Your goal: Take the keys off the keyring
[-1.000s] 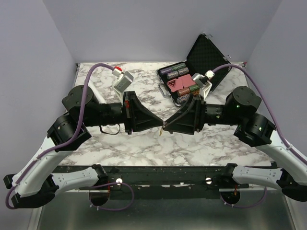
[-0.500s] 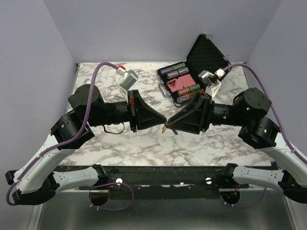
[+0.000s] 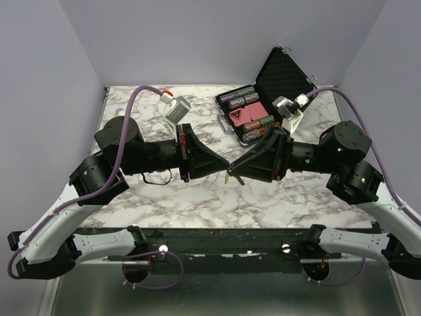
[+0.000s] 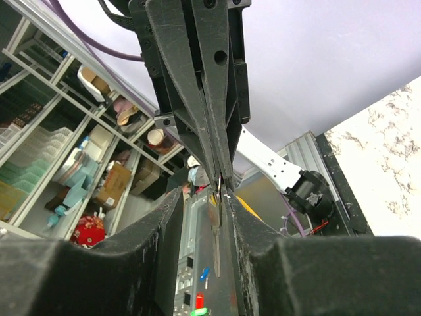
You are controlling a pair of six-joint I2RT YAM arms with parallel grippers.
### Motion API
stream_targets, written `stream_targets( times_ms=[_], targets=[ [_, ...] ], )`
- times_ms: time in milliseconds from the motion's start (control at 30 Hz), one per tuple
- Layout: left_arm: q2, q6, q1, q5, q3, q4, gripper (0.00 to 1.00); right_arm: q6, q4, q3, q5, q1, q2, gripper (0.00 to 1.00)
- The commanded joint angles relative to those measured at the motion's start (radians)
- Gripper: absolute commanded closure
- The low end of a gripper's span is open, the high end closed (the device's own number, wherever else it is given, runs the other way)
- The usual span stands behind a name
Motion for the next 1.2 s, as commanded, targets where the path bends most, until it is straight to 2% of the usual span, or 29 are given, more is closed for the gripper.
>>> stream_targets(
  times_ms=[0, 667, 833, 933, 1167],
  targets=[
    [-0.006, 0.010, -0.009, -0.029, 0.027, -0.013, 1.00, -0.002, 0.021, -0.014, 0.020, 0.008, -0.010, 0.64],
    [-0.016, 0.009, -0.040, -0.017, 0.021, -0.029, 1.00, -0.008, 0.003, -0.014, 0.065, 0.008, 0.005, 0.80],
    [-0.018, 0.020, -0.052, -0.011, 0.024, -0.049, 1.00, -0.012, -0.043, -0.008, 0.086, 0.008, 0.016, 0.89],
    [-0.007, 0.033, -0.058, 0.000, 0.044, -0.088, 1.00, -0.019, -0.066, -0.008, 0.092, 0.008, 0.021, 0.99],
    [0.011, 0.061, -0.066, 0.030, 0.082, -0.154, 1.00, -0.045, -0.131, -0.011, 0.106, 0.009, 0.022, 0.99]
  ],
)
